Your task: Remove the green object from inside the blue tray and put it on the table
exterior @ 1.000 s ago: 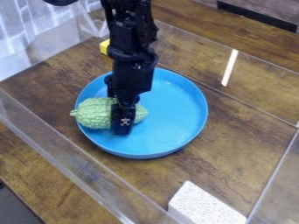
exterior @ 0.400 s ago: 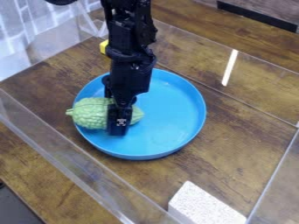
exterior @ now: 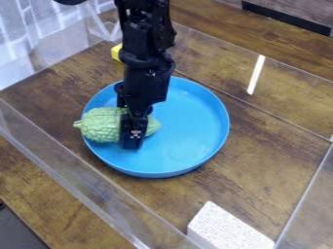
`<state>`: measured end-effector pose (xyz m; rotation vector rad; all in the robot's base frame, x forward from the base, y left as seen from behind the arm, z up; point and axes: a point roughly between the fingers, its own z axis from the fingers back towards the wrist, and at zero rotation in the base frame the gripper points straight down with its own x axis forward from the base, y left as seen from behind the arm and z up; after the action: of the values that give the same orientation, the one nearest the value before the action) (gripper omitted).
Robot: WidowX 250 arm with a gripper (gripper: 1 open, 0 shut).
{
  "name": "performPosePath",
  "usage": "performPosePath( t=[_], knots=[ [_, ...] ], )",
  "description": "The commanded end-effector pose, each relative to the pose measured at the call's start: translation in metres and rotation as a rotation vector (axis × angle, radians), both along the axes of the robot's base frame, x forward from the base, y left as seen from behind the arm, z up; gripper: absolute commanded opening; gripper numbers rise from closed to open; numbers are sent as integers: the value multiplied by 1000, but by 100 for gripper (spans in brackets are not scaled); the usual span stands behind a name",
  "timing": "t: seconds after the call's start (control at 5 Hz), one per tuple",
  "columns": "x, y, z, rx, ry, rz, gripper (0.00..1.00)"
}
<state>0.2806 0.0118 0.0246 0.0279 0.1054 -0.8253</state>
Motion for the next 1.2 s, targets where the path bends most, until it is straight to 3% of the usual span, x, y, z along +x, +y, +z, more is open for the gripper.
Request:
performPosePath(
  t=[0.0,1.0],
  knots=[
    [9,7,8,5,-39,16,0],
    [16,12,9,21,-40,4,0]
  ],
)
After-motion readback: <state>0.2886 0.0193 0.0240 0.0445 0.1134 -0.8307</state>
